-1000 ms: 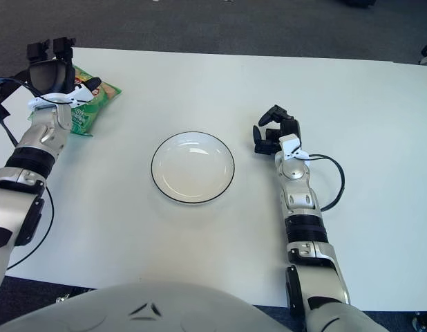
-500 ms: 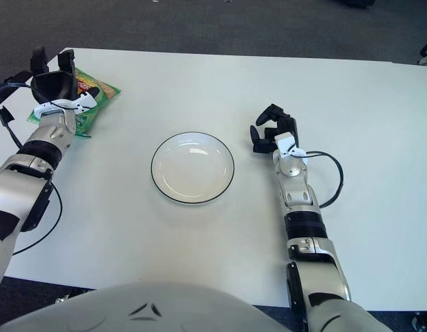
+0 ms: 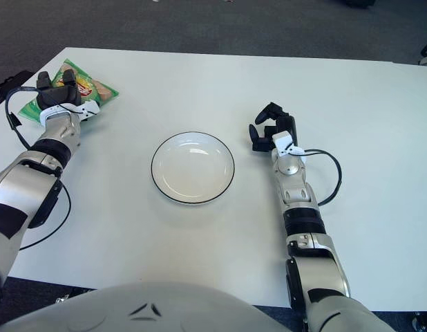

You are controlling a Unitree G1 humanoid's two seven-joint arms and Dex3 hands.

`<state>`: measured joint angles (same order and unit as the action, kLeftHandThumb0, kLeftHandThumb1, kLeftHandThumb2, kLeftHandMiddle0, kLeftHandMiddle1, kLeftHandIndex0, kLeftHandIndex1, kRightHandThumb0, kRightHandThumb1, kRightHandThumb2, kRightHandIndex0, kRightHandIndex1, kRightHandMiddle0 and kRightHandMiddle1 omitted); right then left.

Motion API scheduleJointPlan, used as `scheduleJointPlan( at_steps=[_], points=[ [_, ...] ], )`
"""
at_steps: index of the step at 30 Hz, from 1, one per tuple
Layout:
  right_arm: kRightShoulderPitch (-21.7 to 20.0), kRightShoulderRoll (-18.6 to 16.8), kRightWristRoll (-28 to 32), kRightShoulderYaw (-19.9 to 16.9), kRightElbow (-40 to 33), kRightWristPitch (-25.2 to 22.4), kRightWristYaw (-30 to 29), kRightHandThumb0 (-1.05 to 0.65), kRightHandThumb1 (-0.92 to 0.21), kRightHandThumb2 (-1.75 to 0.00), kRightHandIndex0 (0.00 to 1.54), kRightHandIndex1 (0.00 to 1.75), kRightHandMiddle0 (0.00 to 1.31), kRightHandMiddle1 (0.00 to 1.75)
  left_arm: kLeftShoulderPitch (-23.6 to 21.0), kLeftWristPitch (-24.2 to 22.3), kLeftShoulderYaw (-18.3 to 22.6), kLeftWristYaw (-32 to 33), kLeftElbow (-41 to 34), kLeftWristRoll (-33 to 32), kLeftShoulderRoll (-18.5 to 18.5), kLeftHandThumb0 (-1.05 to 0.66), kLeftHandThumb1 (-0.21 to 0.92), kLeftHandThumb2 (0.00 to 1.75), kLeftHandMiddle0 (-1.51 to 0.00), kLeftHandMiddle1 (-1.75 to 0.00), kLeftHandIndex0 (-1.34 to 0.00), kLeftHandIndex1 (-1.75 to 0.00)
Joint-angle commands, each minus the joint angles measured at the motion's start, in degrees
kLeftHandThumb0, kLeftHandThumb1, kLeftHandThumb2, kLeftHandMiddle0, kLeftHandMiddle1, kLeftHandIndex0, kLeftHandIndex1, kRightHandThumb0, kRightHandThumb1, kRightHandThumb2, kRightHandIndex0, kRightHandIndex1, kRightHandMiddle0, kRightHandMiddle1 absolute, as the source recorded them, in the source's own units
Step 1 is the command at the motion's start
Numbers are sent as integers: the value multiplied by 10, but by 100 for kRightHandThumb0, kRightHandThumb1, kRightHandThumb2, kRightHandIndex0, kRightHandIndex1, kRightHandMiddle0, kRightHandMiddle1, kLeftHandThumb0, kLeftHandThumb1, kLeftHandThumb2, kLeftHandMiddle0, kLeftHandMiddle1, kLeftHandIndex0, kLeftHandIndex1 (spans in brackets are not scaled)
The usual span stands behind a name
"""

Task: Put the snack into the plate.

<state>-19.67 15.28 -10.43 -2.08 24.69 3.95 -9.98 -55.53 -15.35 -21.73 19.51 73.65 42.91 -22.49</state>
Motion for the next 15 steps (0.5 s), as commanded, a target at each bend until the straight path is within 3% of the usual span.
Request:
scheduleJointPlan(
  at_steps=[1, 15],
  points=[
    [42, -8, -14, 14, 48, -39, 6, -51, -24, -141, 128, 175, 67, 175, 0, -7, 5, -29, 6, -23, 6, -105, 92, 94, 0, 0, 0, 0],
    [45, -4, -20, 19, 51, -24, 5, -51, -25, -140, 128, 175, 67, 175, 6, -30, 15, -58, -1, -71, 13, -105, 92, 94, 0, 0, 0, 0]
  ],
)
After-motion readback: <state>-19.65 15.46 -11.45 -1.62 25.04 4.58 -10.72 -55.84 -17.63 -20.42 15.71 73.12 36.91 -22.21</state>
